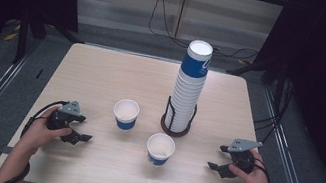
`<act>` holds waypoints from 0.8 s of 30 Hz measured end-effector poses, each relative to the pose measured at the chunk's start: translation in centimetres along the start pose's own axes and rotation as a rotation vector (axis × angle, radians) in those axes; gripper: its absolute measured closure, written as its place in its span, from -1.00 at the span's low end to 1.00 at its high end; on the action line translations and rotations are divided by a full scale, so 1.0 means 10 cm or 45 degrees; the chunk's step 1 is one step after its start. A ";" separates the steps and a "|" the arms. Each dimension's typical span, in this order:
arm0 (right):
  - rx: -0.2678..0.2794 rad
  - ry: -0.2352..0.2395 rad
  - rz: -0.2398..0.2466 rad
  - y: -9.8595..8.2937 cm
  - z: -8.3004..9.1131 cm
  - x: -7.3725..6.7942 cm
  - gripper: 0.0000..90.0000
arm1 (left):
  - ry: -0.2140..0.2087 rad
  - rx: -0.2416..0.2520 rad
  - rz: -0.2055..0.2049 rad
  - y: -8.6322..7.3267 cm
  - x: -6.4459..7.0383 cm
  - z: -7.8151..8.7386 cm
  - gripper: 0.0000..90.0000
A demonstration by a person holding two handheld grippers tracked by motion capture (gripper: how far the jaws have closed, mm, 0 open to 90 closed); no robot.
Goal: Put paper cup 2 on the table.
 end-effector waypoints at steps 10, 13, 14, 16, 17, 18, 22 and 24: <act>0.005 0.012 -0.026 -0.05 -0.02 0.02 -0.68 | 0.023 0.027 -0.032 -0.01 -0.02 -0.01 -0.67; 0.012 0.011 -0.028 -0.05 -0.03 0.03 -0.69 | 0.021 0.037 -0.028 -0.01 -0.02 -0.02 -0.68; 0.013 0.010 -0.030 -0.05 -0.03 0.03 -0.70 | 0.020 0.049 -0.025 0.00 -0.02 -0.03 -0.69; 0.022 0.012 -0.034 -0.05 -0.04 0.03 -0.71 | 0.021 0.055 -0.029 -0.01 -0.02 -0.03 -0.71; 0.027 0.013 -0.030 -0.05 -0.04 0.03 -0.72 | 0.025 0.059 -0.031 -0.01 -0.02 -0.03 -0.71; 0.032 0.013 -0.028 -0.05 -0.04 0.03 -0.72 | 0.025 0.062 -0.030 -0.01 -0.02 -0.03 -0.72; 0.066 0.006 -0.035 -0.05 -0.05 0.05 -0.73 | 0.027 0.067 -0.039 -0.01 -0.02 -0.05 -0.78; 0.073 0.005 -0.040 -0.04 -0.06 0.05 -0.73 | 0.026 0.085 -0.037 0.00 -0.02 -0.06 -0.81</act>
Point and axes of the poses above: each handheld gripper's, and its own axes: z roughly backward along the jaws, y roughly out of its top, x roughly to its right, the point moved 9 cm from there along -z, roughly forward along the jaws, and after that the axes turned 2 degrees about y, right-handed, at the moved point
